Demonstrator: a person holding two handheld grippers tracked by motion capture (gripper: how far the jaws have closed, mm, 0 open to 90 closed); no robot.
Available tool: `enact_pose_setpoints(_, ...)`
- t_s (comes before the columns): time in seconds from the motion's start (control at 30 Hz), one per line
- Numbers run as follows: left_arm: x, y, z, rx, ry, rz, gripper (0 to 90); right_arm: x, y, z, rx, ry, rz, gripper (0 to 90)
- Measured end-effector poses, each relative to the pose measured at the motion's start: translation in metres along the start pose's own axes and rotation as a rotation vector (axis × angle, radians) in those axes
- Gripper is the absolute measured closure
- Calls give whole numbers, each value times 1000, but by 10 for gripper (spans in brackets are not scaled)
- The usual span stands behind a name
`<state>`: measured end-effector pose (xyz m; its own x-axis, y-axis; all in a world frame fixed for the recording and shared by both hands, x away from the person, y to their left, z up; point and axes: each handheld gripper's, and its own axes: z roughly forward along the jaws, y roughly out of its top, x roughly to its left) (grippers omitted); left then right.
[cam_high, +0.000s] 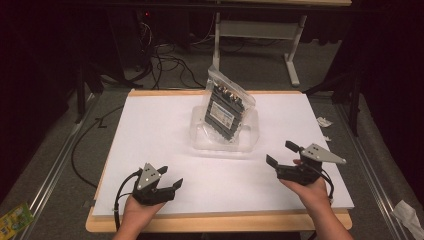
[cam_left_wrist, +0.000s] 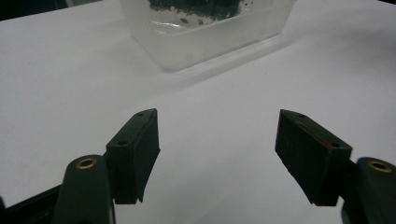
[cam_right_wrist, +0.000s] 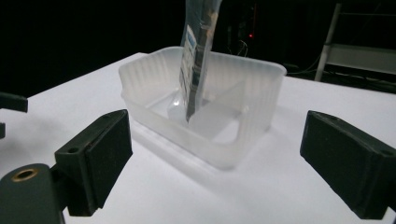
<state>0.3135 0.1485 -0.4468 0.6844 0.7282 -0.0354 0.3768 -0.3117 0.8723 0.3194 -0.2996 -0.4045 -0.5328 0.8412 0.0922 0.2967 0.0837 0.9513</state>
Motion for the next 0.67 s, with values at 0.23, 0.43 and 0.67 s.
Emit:
enact_pose_setpoints(0.23,-13,4,1,-8,-18,36,307,-3,-34,-50,-8,-68,4,130)
enact_pose_setpoints(0.43,-10,3,10,21,-16,4,300,-6,-43,-47,29,-58,6,126)
enact_pose_setpoints(0.67,-6,2,8,21,-9,-10,298,-7,-45,-43,38,-55,7,128)
